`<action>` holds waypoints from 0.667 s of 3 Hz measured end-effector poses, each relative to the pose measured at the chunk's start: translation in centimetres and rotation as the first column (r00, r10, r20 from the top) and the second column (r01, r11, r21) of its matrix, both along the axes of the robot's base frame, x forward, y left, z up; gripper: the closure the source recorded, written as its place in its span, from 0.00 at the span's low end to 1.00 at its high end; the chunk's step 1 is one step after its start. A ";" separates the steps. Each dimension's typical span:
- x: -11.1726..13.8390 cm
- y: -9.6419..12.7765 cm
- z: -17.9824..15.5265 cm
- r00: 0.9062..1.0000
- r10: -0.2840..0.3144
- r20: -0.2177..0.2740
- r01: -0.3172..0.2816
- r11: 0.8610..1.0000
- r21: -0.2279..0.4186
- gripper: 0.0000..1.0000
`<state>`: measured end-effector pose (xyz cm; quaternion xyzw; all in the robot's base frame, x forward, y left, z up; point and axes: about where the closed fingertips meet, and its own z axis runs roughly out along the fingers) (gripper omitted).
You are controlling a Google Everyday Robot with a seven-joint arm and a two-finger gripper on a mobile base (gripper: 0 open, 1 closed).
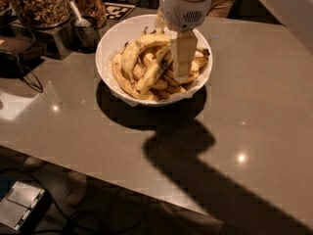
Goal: Pick banana from white bowl
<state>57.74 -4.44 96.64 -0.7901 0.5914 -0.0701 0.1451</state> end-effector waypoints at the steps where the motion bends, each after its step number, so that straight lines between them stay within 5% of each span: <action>1: 0.9 -0.2 -1.1 1.000 0.001 -0.015 -0.001 1.000 -0.031 0.20; 2: 1.6 -0.5 -2.1 1.000 0.002 -0.023 -0.003 0.998 -0.060 0.22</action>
Offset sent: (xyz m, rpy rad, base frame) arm 0.0183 -0.0133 -0.0347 -0.1157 0.0623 0.0008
